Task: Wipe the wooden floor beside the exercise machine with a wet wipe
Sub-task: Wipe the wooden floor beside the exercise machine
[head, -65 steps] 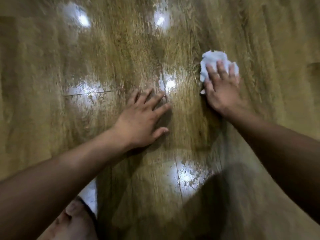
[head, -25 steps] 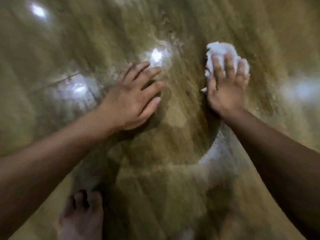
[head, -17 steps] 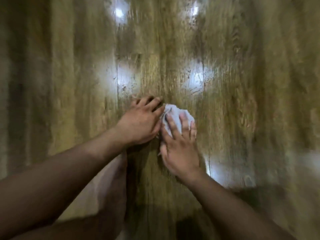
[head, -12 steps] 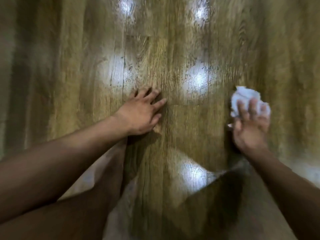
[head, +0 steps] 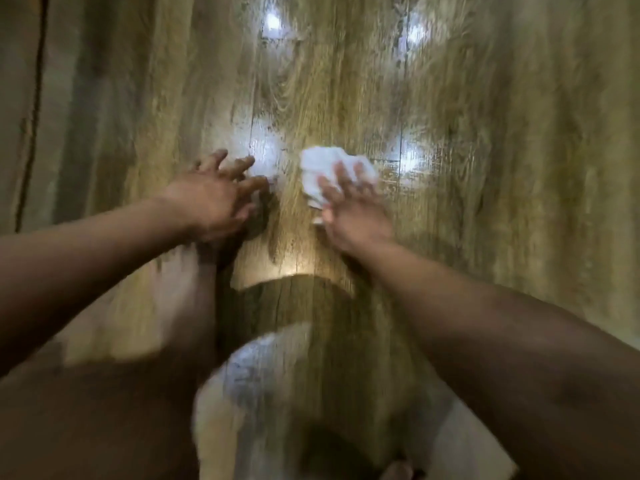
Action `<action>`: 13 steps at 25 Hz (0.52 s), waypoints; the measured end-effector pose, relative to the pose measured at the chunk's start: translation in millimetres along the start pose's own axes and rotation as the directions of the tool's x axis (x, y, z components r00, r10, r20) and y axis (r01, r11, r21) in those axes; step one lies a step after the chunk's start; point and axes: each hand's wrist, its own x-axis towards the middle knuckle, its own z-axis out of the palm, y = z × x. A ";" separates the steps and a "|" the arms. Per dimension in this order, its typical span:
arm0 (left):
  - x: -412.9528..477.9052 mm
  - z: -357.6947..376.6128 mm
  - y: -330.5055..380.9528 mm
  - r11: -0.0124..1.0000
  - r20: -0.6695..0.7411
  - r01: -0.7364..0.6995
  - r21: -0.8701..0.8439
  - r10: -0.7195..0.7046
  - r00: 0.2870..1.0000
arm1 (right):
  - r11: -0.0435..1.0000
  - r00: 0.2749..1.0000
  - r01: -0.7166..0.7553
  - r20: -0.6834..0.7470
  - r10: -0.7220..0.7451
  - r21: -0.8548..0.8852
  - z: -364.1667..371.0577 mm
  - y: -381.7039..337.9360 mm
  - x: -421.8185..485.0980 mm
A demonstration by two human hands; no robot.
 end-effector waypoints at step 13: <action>0.6 48.9 15.0 0.989 0.081 -0.033 -0.142 0.045 0.996 | 0.922 0.909 -0.377 -0.159 0.386 0.087 15.4 90.7 -18.2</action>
